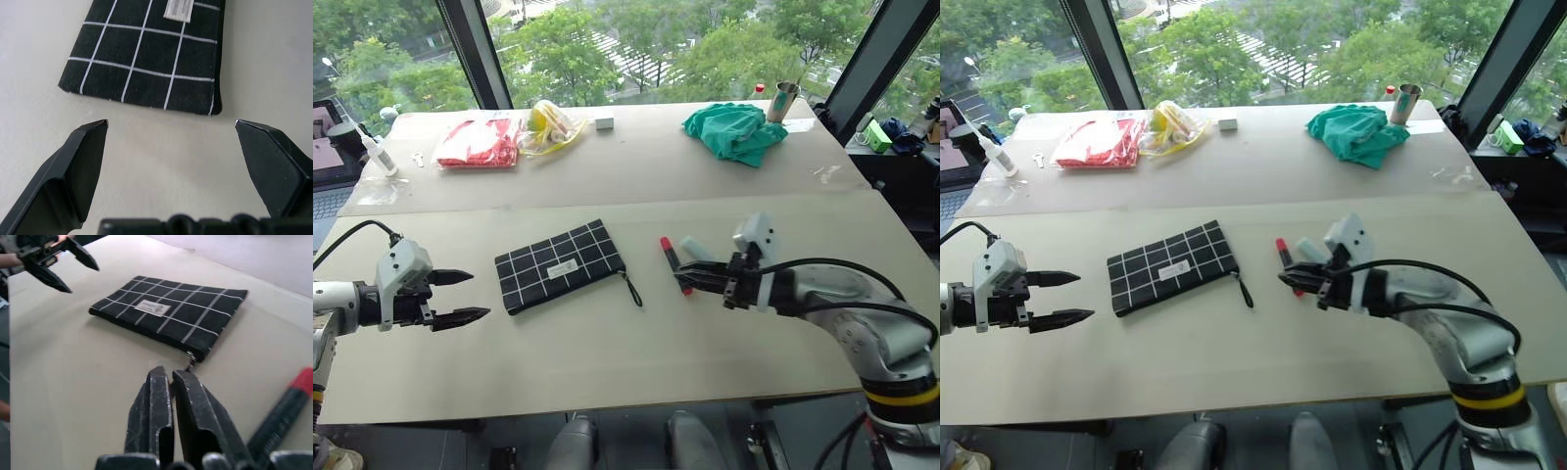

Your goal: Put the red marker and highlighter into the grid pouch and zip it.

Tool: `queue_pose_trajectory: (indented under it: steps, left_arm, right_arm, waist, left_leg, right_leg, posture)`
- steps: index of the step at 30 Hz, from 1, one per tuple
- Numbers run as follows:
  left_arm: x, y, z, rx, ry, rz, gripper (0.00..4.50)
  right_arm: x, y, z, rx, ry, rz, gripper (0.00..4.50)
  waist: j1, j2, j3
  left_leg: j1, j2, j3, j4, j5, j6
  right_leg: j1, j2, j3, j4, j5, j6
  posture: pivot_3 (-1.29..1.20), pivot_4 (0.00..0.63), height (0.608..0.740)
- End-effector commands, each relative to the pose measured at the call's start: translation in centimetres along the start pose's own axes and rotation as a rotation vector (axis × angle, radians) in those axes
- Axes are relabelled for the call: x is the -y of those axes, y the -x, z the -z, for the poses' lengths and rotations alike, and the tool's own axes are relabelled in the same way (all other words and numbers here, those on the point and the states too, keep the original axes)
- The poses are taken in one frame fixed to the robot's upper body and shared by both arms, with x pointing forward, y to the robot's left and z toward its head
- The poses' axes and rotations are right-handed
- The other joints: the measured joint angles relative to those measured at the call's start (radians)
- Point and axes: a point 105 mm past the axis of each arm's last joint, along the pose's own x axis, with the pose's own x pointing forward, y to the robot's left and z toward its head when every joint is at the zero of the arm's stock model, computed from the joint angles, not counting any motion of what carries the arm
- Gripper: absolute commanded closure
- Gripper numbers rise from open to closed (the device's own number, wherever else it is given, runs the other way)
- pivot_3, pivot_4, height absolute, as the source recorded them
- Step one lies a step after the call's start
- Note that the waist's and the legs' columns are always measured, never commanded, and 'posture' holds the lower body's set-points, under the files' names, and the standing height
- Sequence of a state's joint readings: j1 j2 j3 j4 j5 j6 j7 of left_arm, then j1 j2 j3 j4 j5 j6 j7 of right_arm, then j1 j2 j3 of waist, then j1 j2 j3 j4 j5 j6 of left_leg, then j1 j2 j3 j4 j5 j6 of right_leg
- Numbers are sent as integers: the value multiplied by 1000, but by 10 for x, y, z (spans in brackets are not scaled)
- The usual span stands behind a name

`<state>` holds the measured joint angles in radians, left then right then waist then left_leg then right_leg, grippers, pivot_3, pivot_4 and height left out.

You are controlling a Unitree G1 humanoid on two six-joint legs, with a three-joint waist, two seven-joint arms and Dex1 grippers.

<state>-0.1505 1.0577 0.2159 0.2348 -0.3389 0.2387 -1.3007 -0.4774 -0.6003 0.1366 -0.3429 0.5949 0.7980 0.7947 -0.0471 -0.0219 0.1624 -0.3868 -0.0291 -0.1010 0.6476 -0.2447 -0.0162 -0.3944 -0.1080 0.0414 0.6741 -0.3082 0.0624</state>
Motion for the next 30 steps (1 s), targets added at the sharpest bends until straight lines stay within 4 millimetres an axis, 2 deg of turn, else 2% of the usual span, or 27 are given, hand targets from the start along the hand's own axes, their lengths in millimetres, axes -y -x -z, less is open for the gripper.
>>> queue_pose_trajectory:
  steps: [1, 3, 6, 11, 13, 16, 20, 24, 30]
  left_arm:
    - [-7, 5, -12, 33, -82, -33, 0]
    - [-9, 2, -17, 68, -152, -59, 0]
    - [-8, -1, -20, 93, -227, -76, 0]
    - [-4, -7, -1, 28, -381, -84, 0]
    - [-4, -6, 4, 11, -409, -91, 0]
    - [-8, -3, 8, -8, -438, -112, 0]
    - [-13, -4, 6, 5, -499, -147, 0]
    - [-14, -12, -5, 59, -561, -171, 0]
    - [-5, -29, -7, 83, -617, -127, 0]
  right_arm:
    - [0, -30, -5, -1, 67, -47, 4445]
    - [5, -55, -2, -33, 102, -34, 4445]
    - [9, -75, -7, -41, 151, -24, 4445]
    - [30, -107, -9, -94, 234, 69, 4445]
    - [31, -115, -11, -102, 273, 68, 4445]
    - [36, -123, -17, -102, 256, 82, 4445]
    - [31, -128, 2, -206, 361, 51, 4445]
    - [38, -126, 24, -324, 470, 91, 4445]
    - [42, -124, 26, -341, 484, 115, 4445]
  waist:
    - [2, 0, 0]
    - [2, 0, 0]
    - [2, 0, 0]
    - [-12, 0, 0]
    - [-17, 0, 0]
    - [-23, 0, 0]
    - [-23, 0, 0]
    - [-23, 0, 0]
    - [-24, -1, -1]
  left_leg:
    - [-2, 0, 0, 0, 0, 0]
    - [-2, 0, 0, 1, 0, 0]
    - [-5, -1, 0, 3, 1, -2]
    - [-6, 0, 0, 4, 2, -3]
    - [-6, 0, 0, 3, 2, -4]
    - [-6, 0, -1, 2, 2, -4]
    - [-6, 0, -3, 2, 2, -4]
    - [-6, -1, -3, 2, 2, -4]
    - [-6, -1, -3, 3, 2, -4]
  right_leg:
    - [-2, 0, 0, 1, 0, 0]
    - [-4, 0, 0, 3, 0, 0]
    - [-9, -1, 0, 7, 0, 0]
    - [-12, -1, 0, 10, 1, -1]
    - [-13, -1, 0, 10, 1, -1]
    - [-14, 0, -1, 12, 1, -1]
    - [-14, -1, -1, 12, 1, -1]
    - [-14, -1, -1, 12, 1, -1]
    - [-13, -1, -1, 14, 1, -1]
  posture:
    - [0, 150, 740]
    - [0, 150, 740]
    - [0, 150, 740]
    - [0, 150, 740]
    - [0, 150, 740]
    - [0, 150, 740]
    - [0, 150, 740]
    - [0, 150, 740]
    - [0, 150, 740]
